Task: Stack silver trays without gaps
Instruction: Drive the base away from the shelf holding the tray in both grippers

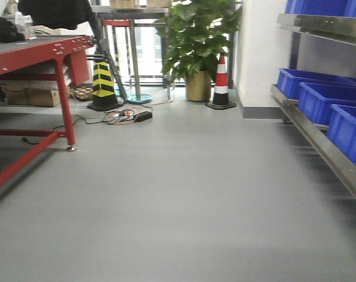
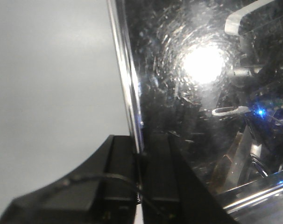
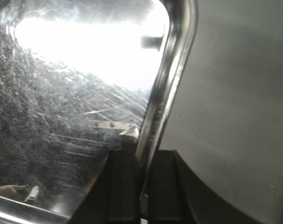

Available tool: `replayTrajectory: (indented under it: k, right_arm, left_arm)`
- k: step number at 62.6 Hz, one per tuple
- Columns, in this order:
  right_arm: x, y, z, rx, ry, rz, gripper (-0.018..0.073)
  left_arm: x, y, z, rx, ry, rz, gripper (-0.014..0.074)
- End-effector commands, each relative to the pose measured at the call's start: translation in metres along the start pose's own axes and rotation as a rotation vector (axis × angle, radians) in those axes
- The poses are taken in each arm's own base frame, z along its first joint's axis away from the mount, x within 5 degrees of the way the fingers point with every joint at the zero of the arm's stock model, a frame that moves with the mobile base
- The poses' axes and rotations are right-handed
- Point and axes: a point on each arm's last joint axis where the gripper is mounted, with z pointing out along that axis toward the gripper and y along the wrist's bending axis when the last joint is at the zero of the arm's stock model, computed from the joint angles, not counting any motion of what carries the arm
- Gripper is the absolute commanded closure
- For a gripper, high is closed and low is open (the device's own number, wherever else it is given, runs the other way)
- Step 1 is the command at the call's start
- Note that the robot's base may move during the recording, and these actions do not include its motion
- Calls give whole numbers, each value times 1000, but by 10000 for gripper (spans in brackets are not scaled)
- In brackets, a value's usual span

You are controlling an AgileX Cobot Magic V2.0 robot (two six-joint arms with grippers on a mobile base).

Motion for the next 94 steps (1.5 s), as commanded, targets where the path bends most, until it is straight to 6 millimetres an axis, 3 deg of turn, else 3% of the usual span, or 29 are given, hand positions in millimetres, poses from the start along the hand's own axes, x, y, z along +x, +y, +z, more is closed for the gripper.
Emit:
replayTrajectory:
  k: [1, 94]
  right_arm:
    - [-5, -5, -20, 32, -92, -44, 494]
    - [-5, -5, -20, 32, -92, -44, 494]
  left_arm:
    - [-5, 3, -23, 11, -87, 14, 638]
    - [-3, 0, -23, 40, -74, 5, 638]
